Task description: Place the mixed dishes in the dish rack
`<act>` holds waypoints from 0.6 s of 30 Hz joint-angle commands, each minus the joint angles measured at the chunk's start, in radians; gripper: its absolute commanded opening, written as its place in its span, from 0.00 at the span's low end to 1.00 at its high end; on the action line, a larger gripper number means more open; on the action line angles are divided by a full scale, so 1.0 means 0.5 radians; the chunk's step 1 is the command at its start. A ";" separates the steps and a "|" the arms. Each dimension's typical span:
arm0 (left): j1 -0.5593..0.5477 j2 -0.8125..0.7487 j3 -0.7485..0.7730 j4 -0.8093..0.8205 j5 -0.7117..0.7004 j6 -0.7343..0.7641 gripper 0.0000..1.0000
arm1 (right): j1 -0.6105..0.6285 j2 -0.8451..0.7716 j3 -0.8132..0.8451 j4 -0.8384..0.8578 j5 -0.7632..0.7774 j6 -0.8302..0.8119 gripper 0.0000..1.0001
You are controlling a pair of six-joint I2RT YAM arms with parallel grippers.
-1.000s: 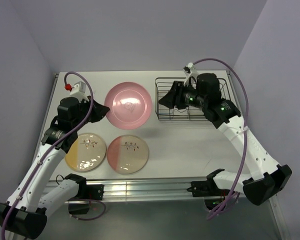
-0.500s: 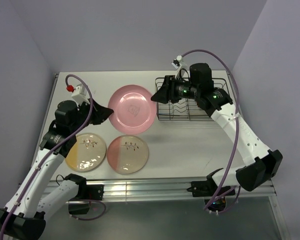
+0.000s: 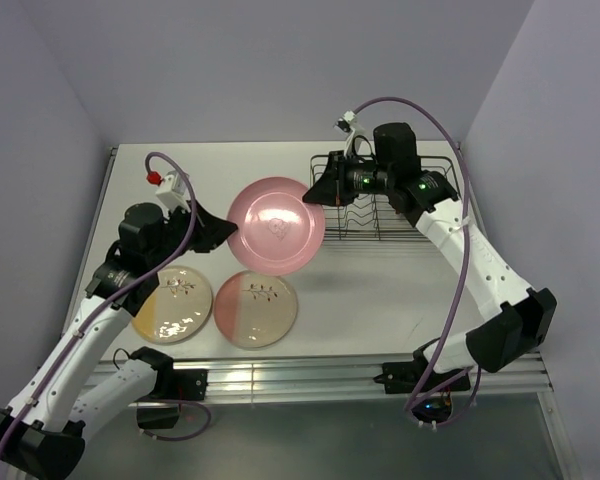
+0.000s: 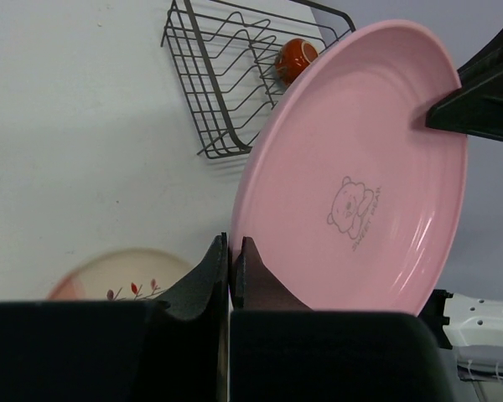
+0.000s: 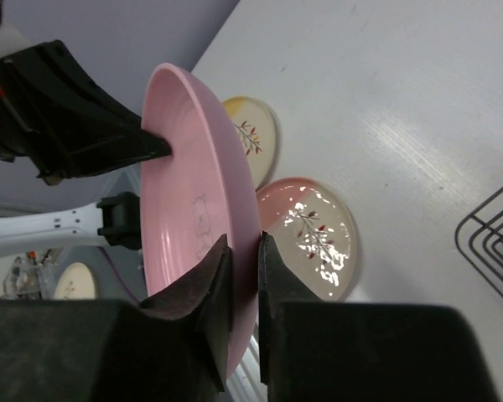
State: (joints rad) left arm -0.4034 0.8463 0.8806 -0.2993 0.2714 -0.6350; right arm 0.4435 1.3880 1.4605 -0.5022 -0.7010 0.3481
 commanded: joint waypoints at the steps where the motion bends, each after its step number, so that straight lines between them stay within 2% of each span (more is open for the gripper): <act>1: -0.061 0.001 0.061 0.175 0.098 0.037 0.00 | 0.021 0.043 0.089 0.038 -0.187 -0.021 0.08; 2: -0.071 0.010 0.064 0.181 0.101 0.040 0.00 | 0.021 0.050 0.086 0.029 -0.190 -0.030 0.00; 6: -0.092 0.038 0.095 0.178 0.095 0.049 0.00 | 0.027 0.037 0.067 -0.011 -0.169 -0.113 0.00; 13: -0.107 0.188 0.245 0.114 0.052 0.067 0.00 | 0.052 -0.137 -0.095 0.081 0.049 -0.233 0.00; 18: -0.114 0.256 0.316 0.101 0.052 0.070 0.00 | 0.113 -0.104 -0.043 -0.044 0.135 -0.328 0.00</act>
State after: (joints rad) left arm -0.4400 0.9691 0.9688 -0.3271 0.2379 -0.5945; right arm 0.4446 1.3521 1.4151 -0.5137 -0.5877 0.2245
